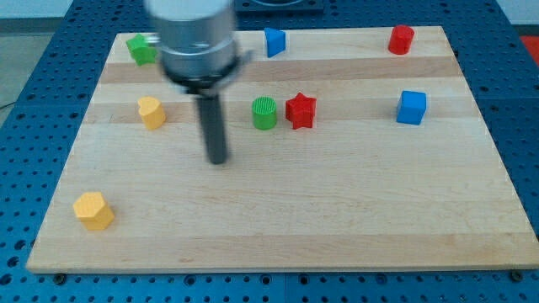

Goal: Move the yellow hexagon towards the green circle

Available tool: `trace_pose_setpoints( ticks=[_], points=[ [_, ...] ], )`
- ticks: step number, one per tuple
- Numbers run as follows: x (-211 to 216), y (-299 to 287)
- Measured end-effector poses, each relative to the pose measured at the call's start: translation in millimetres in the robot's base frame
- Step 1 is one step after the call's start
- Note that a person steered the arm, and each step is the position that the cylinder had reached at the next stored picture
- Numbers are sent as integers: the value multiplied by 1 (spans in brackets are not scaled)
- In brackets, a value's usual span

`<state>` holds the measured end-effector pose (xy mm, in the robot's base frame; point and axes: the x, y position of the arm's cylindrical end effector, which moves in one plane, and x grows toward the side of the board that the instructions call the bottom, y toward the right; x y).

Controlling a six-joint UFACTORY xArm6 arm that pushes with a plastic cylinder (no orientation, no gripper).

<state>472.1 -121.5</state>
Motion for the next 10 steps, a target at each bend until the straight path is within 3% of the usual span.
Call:
trace_pose_setpoints(
  ticks=[1,2,3,4,5,6,7,8,9,10],
  points=[
    [5,-115],
    [26,-182],
    [79,-173],
    [127,-110],
    [104,-59],
    [57,-50],
    [115,-55],
    [146,-94],
    [136,-152],
    [98,-139]
  ],
)
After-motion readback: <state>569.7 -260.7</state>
